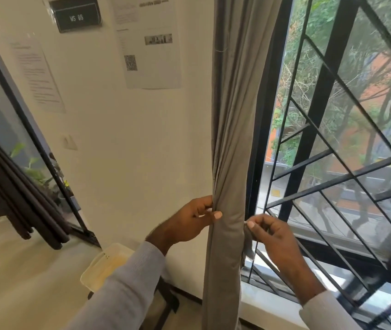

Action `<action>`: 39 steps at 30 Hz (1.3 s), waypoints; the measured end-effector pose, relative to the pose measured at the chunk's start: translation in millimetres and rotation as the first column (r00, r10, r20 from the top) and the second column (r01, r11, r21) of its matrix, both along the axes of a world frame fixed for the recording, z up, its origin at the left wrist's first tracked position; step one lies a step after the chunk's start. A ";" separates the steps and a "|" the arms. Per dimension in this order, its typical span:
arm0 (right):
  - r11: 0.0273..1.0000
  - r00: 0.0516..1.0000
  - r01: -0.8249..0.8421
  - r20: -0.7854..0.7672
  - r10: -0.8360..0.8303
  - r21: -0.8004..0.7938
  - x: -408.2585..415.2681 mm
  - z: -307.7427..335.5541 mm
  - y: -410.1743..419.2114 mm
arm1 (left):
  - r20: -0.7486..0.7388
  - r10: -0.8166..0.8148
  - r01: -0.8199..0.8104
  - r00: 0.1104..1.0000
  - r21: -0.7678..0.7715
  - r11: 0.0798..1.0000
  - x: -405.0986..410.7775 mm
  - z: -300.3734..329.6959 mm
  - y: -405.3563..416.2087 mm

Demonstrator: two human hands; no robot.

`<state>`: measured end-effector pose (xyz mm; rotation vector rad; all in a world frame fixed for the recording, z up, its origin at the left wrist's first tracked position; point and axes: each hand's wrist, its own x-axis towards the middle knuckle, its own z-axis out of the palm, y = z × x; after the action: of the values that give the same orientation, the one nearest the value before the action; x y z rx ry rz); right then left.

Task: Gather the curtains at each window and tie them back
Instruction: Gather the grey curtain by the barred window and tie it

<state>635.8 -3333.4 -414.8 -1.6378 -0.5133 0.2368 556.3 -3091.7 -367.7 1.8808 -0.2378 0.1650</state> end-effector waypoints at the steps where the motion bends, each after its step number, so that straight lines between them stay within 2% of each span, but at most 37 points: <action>1: 1.000 1.000 0.016 -0.001 -0.016 0.004 0.9 0.3 0.4 | -0.005 -0.022 0.022 1.000 -0.008 1.000 -0.8 0.6 -1.6; 4: 0.999 0.999 0.040 -0.008 -0.040 -0.012 -2.8 1.7 4.8 | -0.014 -0.029 0.029 0.999 -0.019 0.999 -2.8 -0.6 -5.2; 6: 1.000 0.999 -0.004 -0.043 0.005 0.009 -7.1 1.0 5.1 | -0.017 -0.019 0.019 1.000 -0.017 1.000 -3.0 -1.5 -5.6; 10: 0.999 0.998 -0.037 -0.049 0.039 0.027 -12.1 13.3 -0.9 | -0.008 -0.008 0.009 1.000 0.048 0.999 -2.1 -2.9 -1.1; 14: 0.992 0.996 -0.057 -0.066 0.065 0.111 -18.8 29.0 -1.5 | -0.084 -0.086 0.084 0.993 -0.022 0.996 -2.7 -4.2 3.2; 17: 0.998 1.000 0.015 0.026 -0.013 -0.064 -27.0 29.3 2.4 | -0.076 -0.121 0.121 0.990 -0.015 0.993 -0.5 -2.3 6.7; 19: 0.976 0.990 0.125 0.094 -0.109 -0.179 -33.0 25.6 10.3 | -0.071 -0.108 0.112 0.992 0.051 0.992 2.3 2.8 10.5; 21: 0.963 0.978 0.189 0.130 -0.166 -0.192 -40.9 24.7 18.0 | -0.074 -0.066 0.078 0.995 0.175 0.981 2.6 12.9 10.2; 24: 0.927 0.941 0.307 0.213 -0.262 -0.215 -50.7 25.2 31.0 | 0.000 0.040 -0.036 0.999 0.430 0.902 1.6 20.8 11.0; 26: 0.896 0.909 0.382 0.268 -0.320 -0.227 -54.4 23.7 35.7 | 0.078 0.077 -0.107 0.994 0.510 0.853 3.2 16.1 11.4; 28: 0.881 0.890 0.425 0.273 -0.364 -0.209 -60.5 22.4 41.4 | 0.097 0.110 -0.144 0.989 0.496 0.857 3.8 13.2 15.2; 31: 0.868 0.870 0.465 0.273 -0.410 -0.177 -77.7 21.1 49.3 | 0.022 0.111 -0.111 0.994 0.368 0.923 3.6 10.5 23.7; 35: 0.834 0.815 0.542 0.309 -0.490 -0.105 -103.1 17.5 62.0 | -0.043 0.097 -0.083 0.994 0.265 0.961 -1.3 9.9 31.9; 38: 0.810 0.785 0.583 0.301 -0.542 -0.061 -111.6 17.4 68.8 | -0.112 -0.120 0.125 0.986 0.039 0.991 -9.5 8.7 31.2; 39: 0.804 0.783 0.592 0.275 -0.558 -0.055 -113.4 17.9 69.4 | -0.105 -0.180 0.183 0.978 0.019 0.983 -11.9 6.8 33.5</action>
<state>522.4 -3264.0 -396.9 -1.8936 -0.1542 -0.4074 544.4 -3058.1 -360.9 1.8783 -0.3410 -0.0606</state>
